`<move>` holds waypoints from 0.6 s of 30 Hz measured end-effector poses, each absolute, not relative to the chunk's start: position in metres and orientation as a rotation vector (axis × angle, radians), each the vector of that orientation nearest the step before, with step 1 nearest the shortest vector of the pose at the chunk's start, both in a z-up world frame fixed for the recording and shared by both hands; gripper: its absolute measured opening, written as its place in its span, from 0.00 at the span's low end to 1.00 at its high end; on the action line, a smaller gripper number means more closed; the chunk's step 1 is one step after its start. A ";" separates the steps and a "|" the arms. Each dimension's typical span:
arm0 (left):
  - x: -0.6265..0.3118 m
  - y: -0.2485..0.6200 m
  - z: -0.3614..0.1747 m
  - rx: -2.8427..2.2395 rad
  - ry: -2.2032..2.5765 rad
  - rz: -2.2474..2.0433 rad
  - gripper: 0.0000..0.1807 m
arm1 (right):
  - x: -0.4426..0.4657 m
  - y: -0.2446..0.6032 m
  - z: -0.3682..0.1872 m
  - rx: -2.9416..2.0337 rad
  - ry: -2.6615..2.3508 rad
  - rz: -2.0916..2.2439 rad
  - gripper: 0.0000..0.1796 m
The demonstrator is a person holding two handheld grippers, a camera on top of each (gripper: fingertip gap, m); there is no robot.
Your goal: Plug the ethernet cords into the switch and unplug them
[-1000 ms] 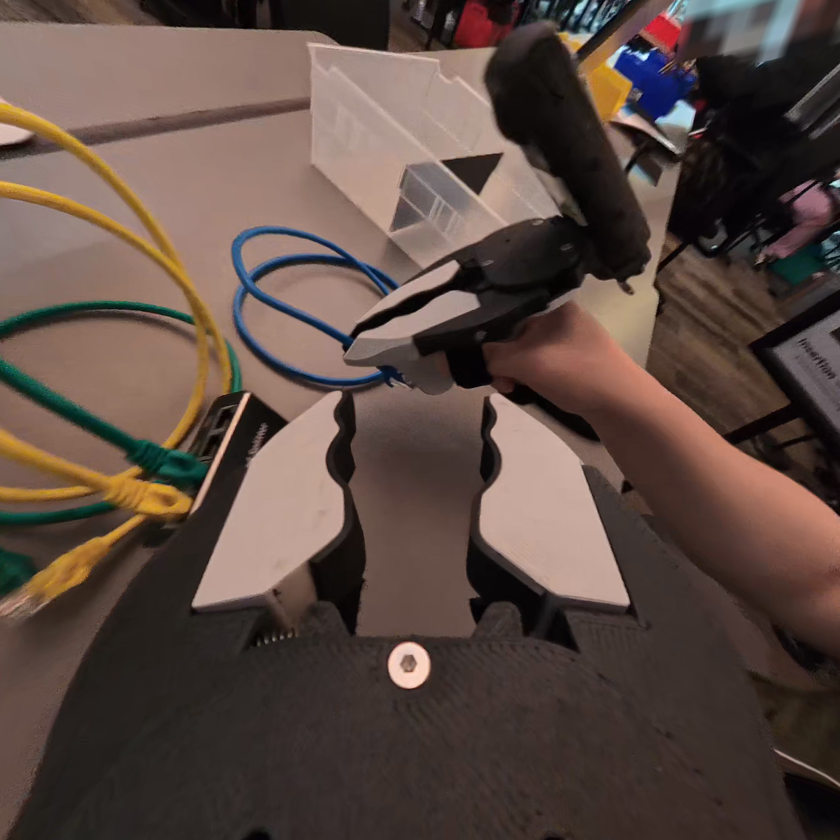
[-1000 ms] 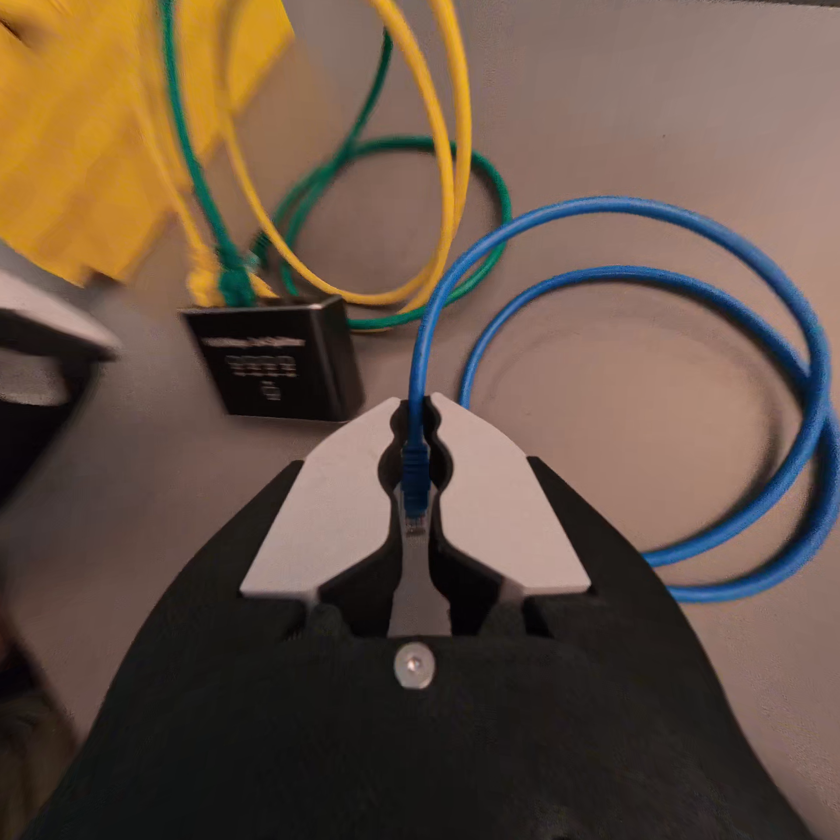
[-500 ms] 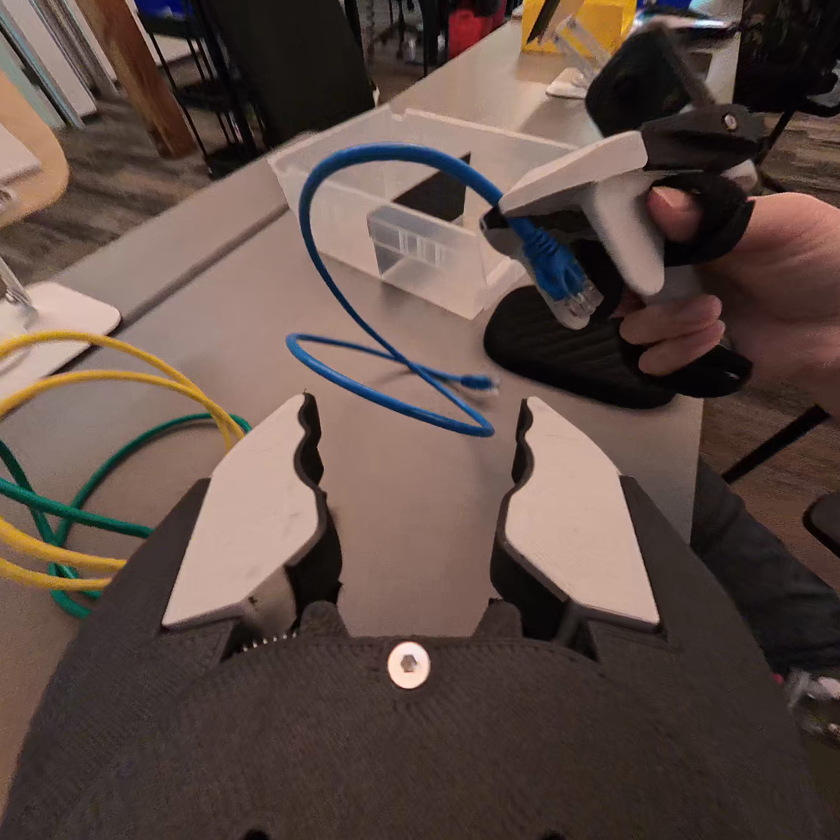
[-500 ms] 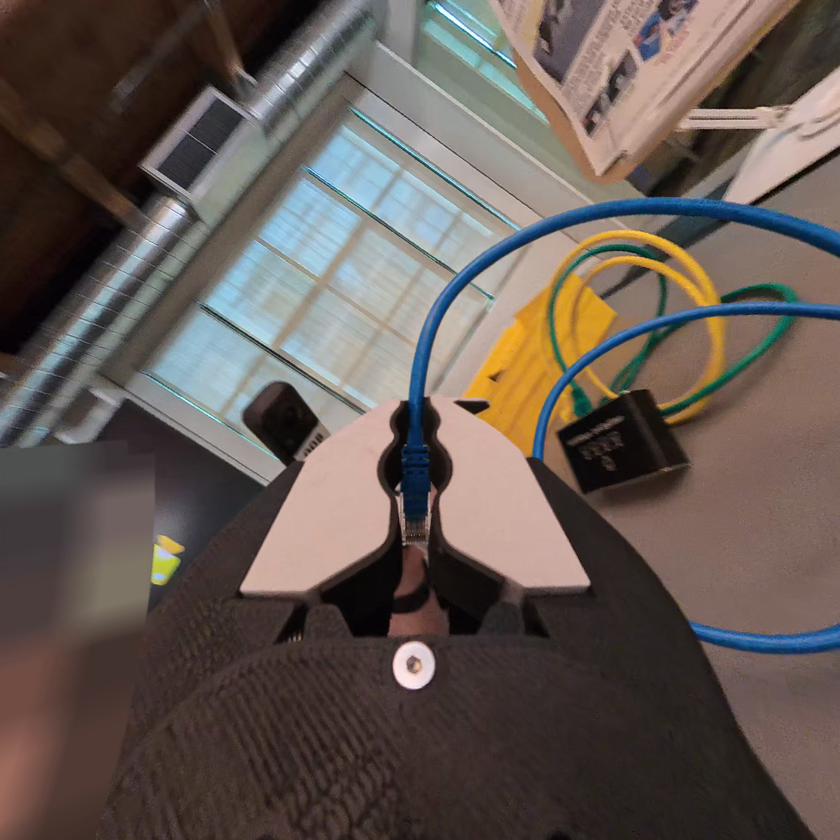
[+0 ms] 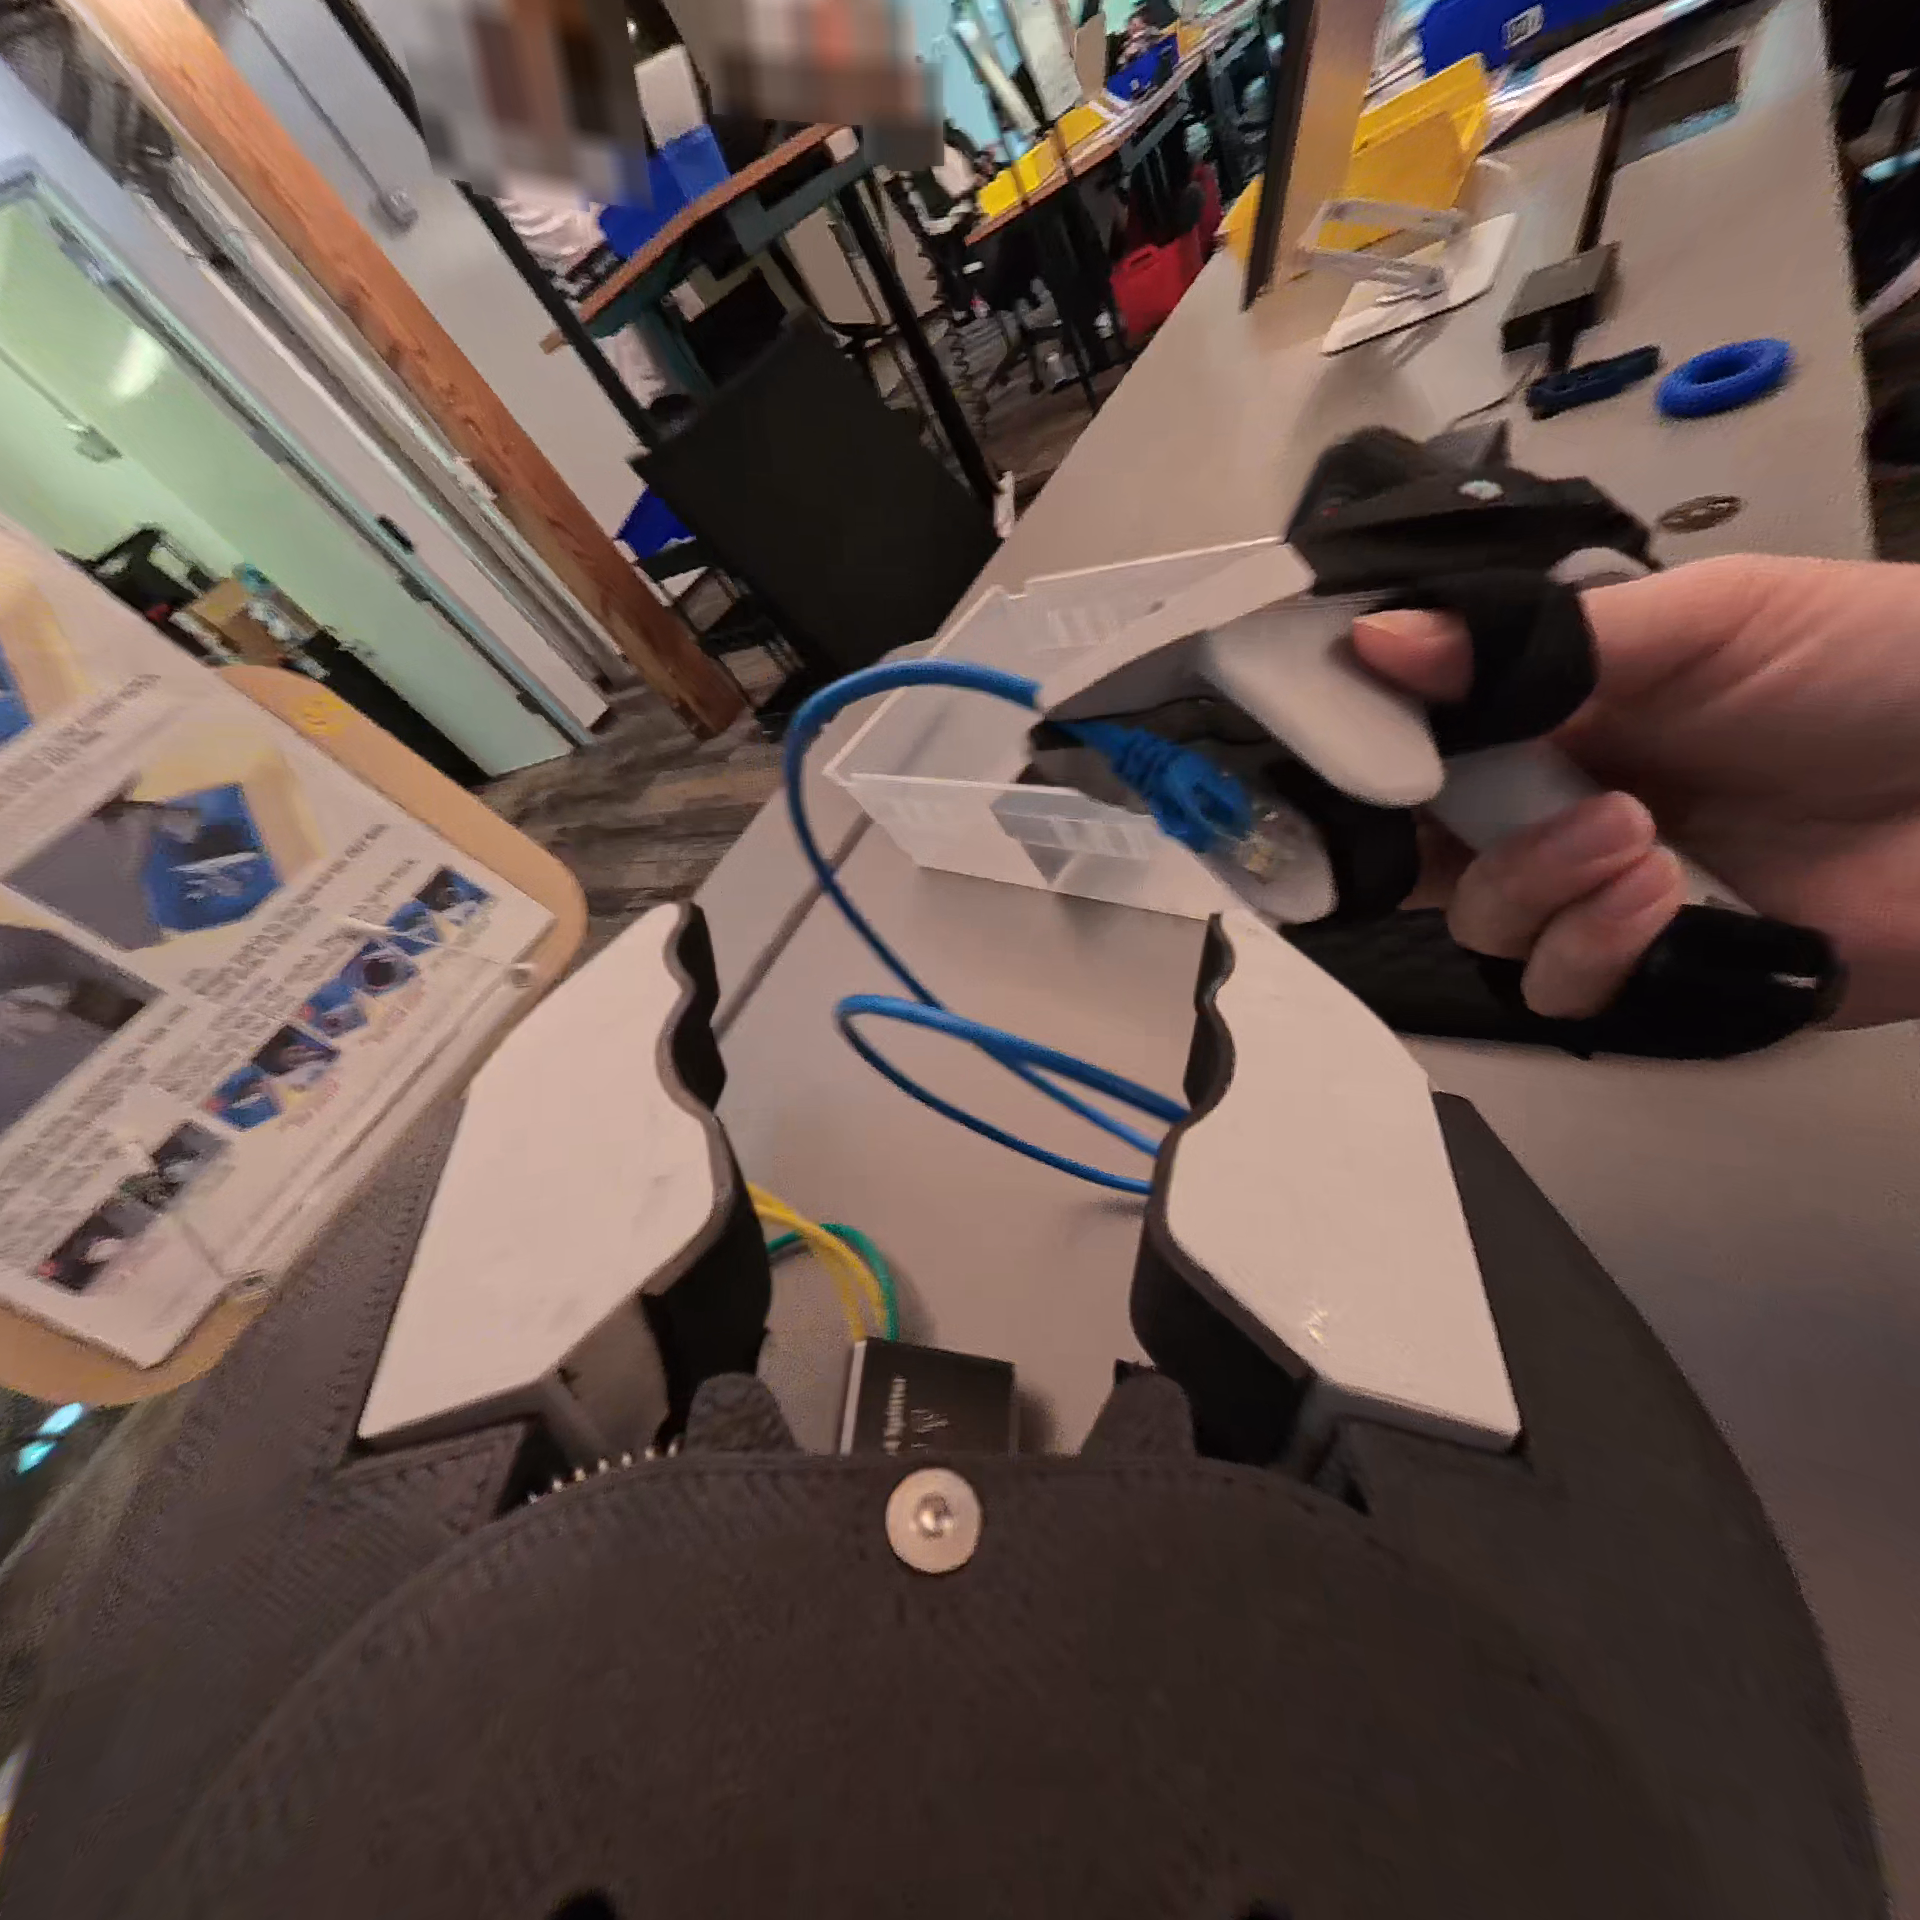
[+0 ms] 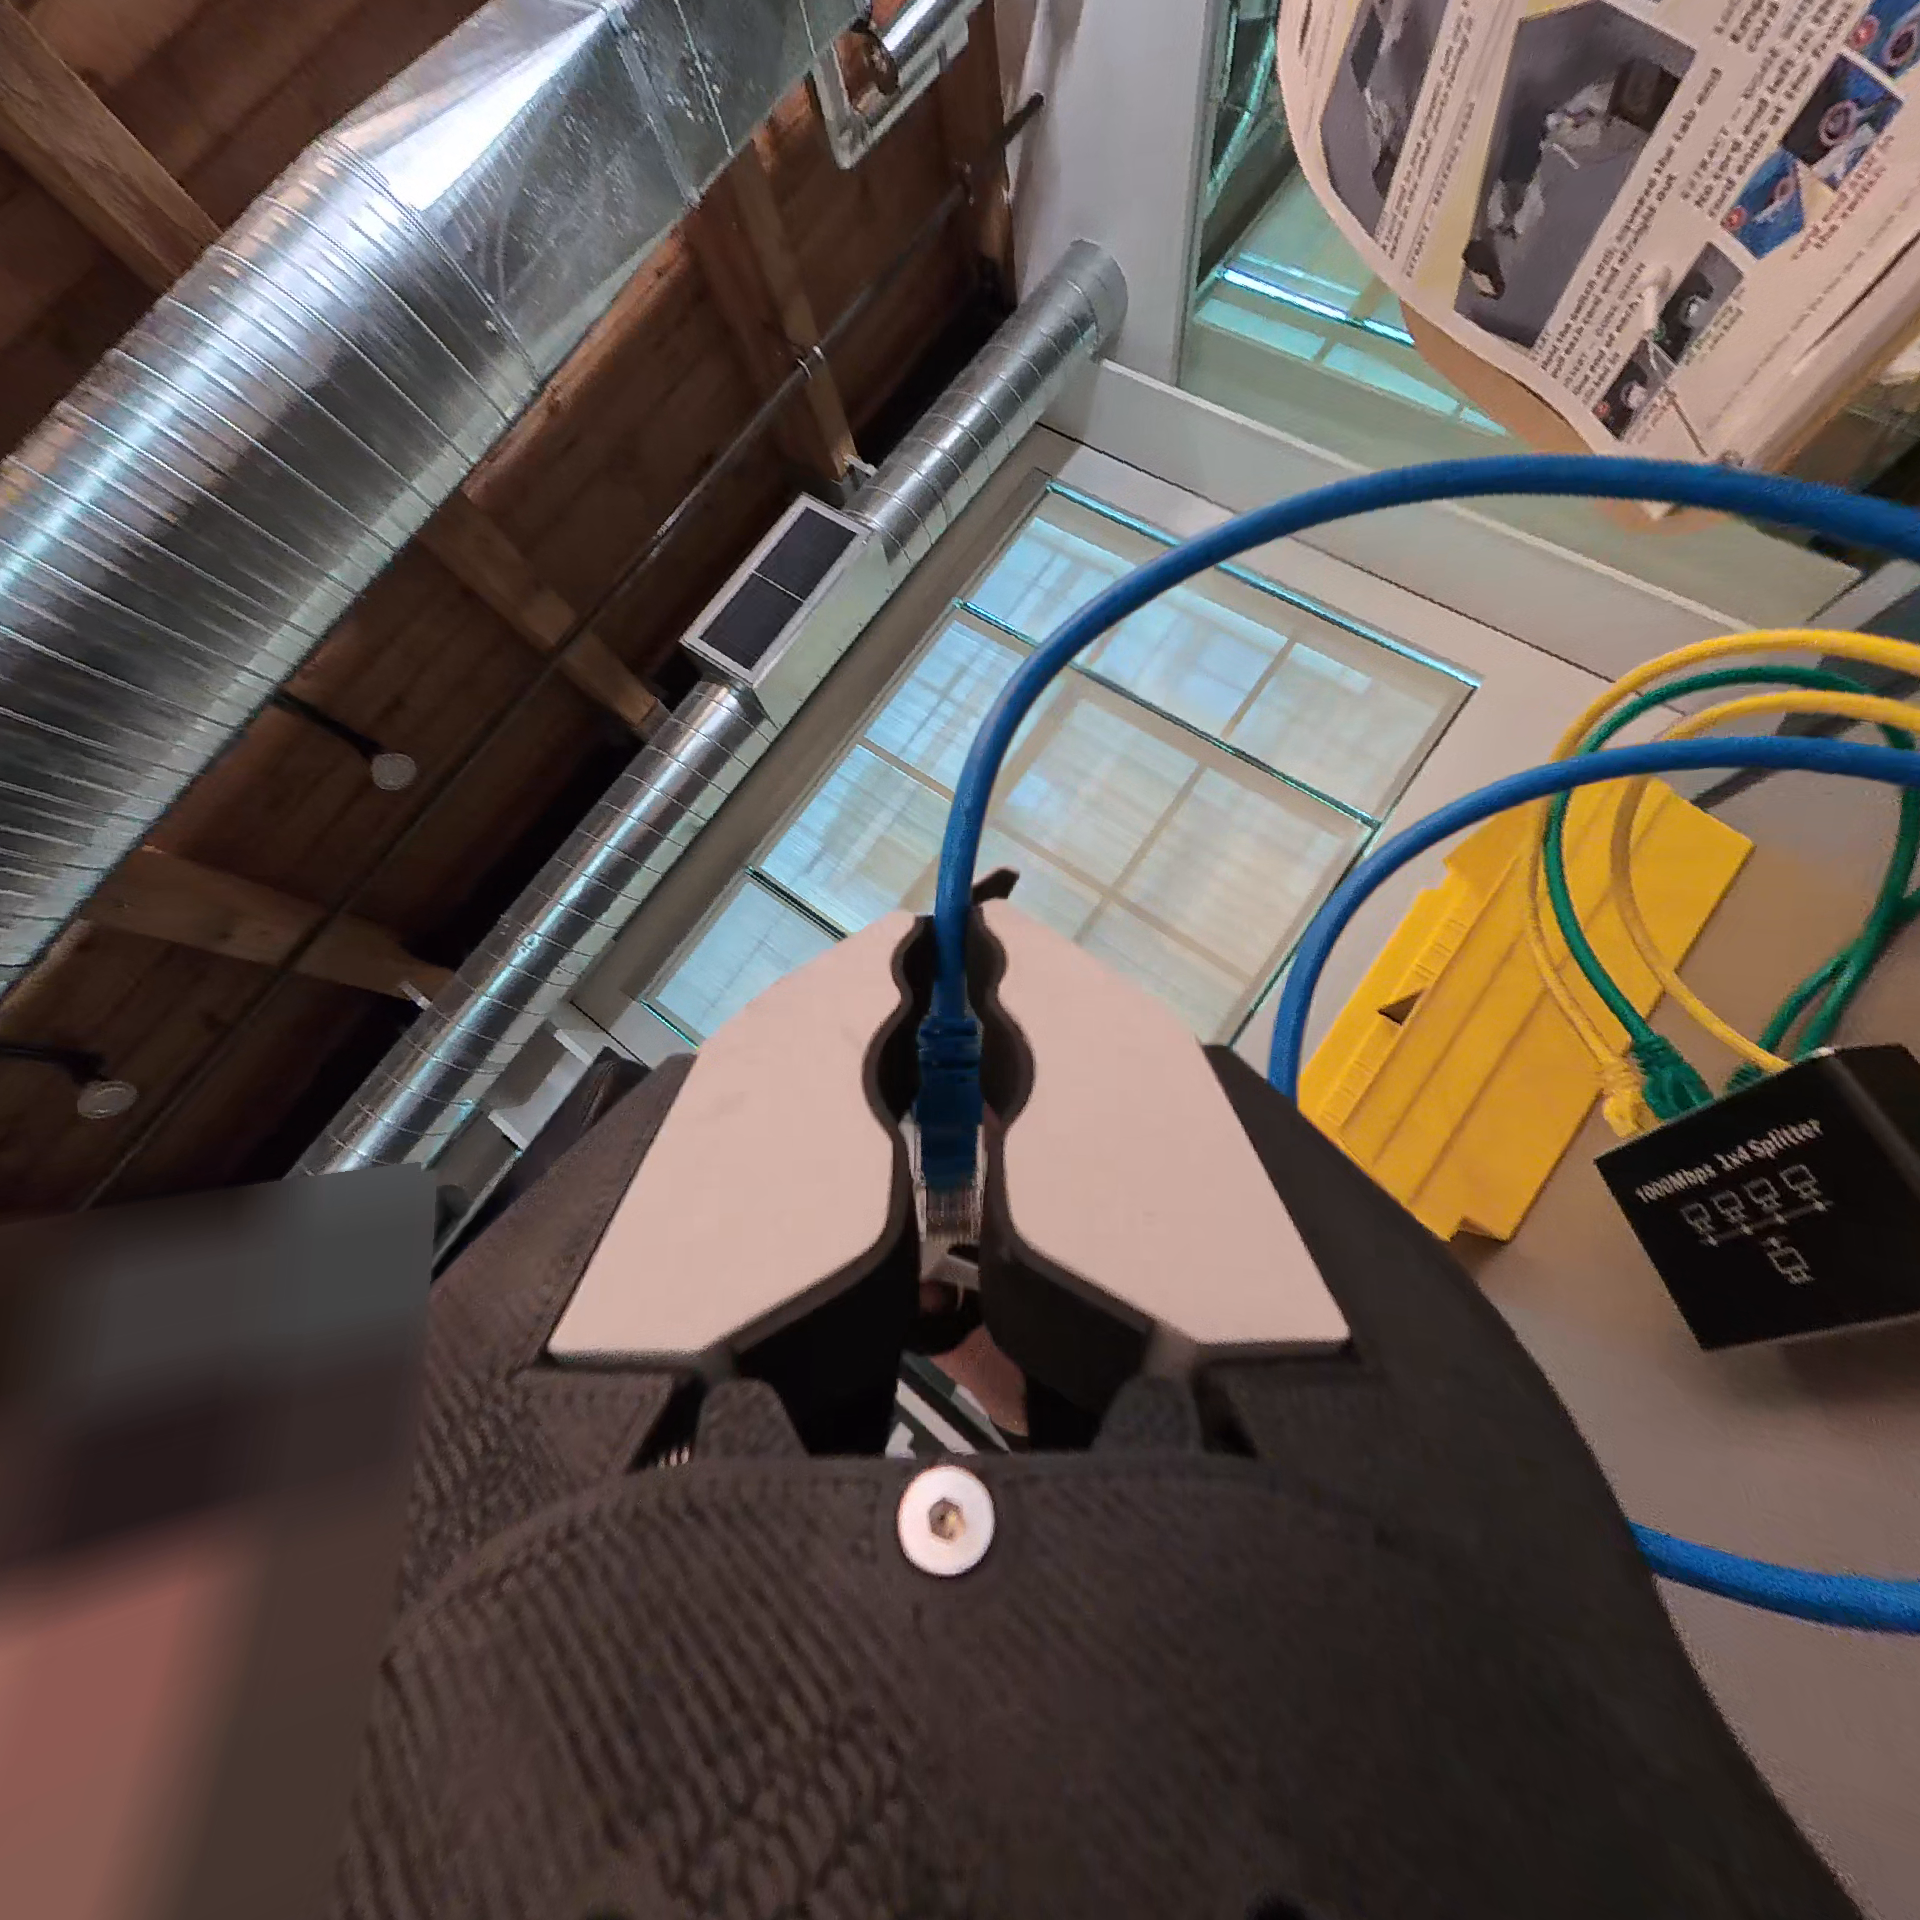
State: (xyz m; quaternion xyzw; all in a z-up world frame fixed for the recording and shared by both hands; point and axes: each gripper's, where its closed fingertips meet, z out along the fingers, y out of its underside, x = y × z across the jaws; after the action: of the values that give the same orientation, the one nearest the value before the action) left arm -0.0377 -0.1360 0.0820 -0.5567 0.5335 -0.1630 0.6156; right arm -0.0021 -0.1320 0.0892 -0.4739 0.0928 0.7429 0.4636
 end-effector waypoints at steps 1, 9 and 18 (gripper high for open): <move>-0.043 -0.132 0.090 -1.277 1.210 -0.348 0.48 | 0.000 -0.132 0.093 -1.142 0.233 1.832 0.03; -0.055 -0.122 0.133 -1.247 1.242 -0.469 0.44 | 0.007 -0.126 0.109 -1.016 0.267 1.870 0.04; -0.039 -0.117 0.093 -1.178 1.499 -0.504 0.41 | -0.010 -0.107 0.111 -0.982 0.253 1.860 0.03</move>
State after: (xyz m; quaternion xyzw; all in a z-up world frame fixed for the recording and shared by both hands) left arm -0.0387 -0.1172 0.0928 -0.4980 0.6338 -0.2130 0.5521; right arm -0.0098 -0.1068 0.1115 -0.4044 0.1042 0.7656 0.4893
